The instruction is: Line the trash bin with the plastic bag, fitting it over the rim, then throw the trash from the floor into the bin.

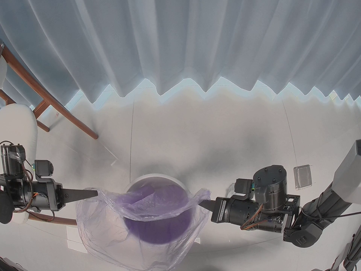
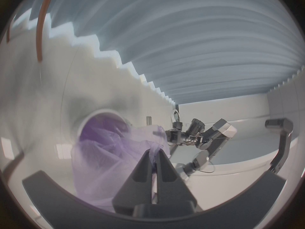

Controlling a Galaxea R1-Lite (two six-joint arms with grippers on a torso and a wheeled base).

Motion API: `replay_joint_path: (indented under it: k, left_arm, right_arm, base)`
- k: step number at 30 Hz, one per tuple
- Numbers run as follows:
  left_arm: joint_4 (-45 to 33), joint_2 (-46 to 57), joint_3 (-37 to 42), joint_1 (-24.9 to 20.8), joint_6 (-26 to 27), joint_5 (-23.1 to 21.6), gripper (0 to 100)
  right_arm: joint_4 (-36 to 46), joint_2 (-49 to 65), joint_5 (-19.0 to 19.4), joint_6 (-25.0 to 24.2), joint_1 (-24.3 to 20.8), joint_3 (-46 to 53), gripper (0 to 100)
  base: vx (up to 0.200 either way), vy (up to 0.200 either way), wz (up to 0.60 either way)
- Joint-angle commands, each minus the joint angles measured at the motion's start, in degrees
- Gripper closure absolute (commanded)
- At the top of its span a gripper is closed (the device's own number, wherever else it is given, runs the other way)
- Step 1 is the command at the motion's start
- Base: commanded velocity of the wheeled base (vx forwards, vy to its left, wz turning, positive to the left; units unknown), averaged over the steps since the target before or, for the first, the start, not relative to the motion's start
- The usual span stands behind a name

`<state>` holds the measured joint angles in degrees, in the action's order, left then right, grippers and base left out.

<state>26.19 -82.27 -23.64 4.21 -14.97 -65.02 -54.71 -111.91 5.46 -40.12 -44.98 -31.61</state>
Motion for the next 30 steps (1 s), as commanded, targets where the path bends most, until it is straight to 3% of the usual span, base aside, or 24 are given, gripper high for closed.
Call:
replay_joint_path:
  k: [1, 2, 3, 4, 6, 10, 17, 20, 25, 30]
  left_arm:
    - [17.1, 0.6, 9.0, -2.5, -0.1, 6.7, 100]
    - [22.3, -2.7, 9.0, -5.6, -1.6, 14.8, 100]
    - [22.3, -2.7, 9.0, -5.6, -1.6, 14.8, 100]
    - [28.1, -6.2, 9.4, -9.7, -5.3, 27.9, 100]
    - [33.6, -7.5, 10.5, -15.1, -10.2, 37.4, 100]
    - [38.7, -8.3, 11.9, -22.2, -18.2, 48.1, 100]
    - [34.9, -15.3, 8.6, -22.8, -18.6, 52.6, 100]
    - [34.9, -18.8, 6.8, -22.7, -19.5, 52.6, 100]
    - [34.4, -21.6, 2.5, -22.6, -27.4, 52.0, 100]
    - [32.6, -22.1, 1.9, -22.9, -28.7, 51.1, 100]
  right_arm:
    - [0.0, 0.1, 0.0, 0.0, -0.9, -0.2, 100]
    - [0.0, 0.0, -0.1, -0.1, -1.4, -0.2, 100]
    - [0.0, 0.0, -0.1, -0.1, -1.4, -0.2, 100]
    - [-0.1, -0.1, -0.1, -0.1, -1.7, 0.1, 100]
    - [-0.1, 0.0, -0.5, -0.1, -1.7, 0.3, 100]
    - [-0.3, 0.1, -3.2, 0.2, -2.0, 0.3, 100]
    - [0.4, 1.1, -5.9, 1.1, -1.6, -0.5, 100]
    - [0.4, 0.5, -6.0, 1.2, -0.2, -1.4, 100]
    - [0.6, -0.7, -5.7, 1.4, 2.4, -3.5, 100]
    - [1.4, -2.3, -5.5, 2.1, 5.1, -6.3, 100]
  base:
    - [0.000, 0.000, 0.00]
    - [0.000, 0.000, 0.00]
    - [0.000, 0.000, 0.00]
    - [0.000, 0.000, 0.00]
    - [0.000, 0.000, 0.00]
    - [0.000, 0.000, 0.00]
    - [0.000, 0.000, 0.00]
    - [0.000, 0.000, 0.00]
    - [0.000, 0.000, 0.00]
    - [0.000, 0.000, 0.00]
